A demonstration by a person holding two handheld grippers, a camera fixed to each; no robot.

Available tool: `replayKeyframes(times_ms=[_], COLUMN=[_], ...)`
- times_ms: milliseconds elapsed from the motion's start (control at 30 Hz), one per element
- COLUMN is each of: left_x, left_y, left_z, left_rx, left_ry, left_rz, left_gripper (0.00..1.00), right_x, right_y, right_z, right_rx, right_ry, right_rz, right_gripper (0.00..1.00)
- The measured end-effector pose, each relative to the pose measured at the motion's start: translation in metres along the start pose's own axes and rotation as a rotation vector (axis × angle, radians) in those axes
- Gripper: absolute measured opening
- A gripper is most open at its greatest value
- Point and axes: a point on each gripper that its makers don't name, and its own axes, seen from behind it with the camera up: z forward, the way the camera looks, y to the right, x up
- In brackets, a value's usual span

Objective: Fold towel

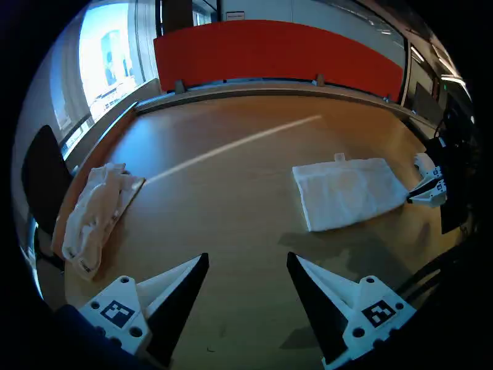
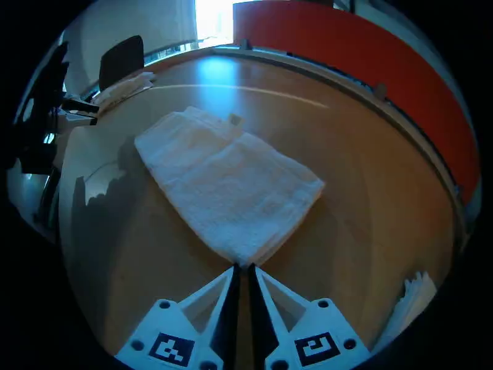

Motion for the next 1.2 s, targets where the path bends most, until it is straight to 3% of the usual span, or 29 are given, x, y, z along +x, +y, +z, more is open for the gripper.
replayKeyframes(times_ms=[500,1200], left_x=[0.002,0.01], left_y=[0.0,0.003], left_z=[0.001,0.002], left_rx=[-0.004,-0.009], left_ry=[0.001,0.009], left_rz=[0.002,0.011], left_gripper=[0.94,0.94], right_x=[0.029,0.082], right_y=[0.004,0.033], right_z=[-0.016,-0.079], right_rx=[-0.041,-0.147], right_ry=[0.071,0.192], right_rz=[-0.025,-0.069], right_gripper=[0.06,0.06])
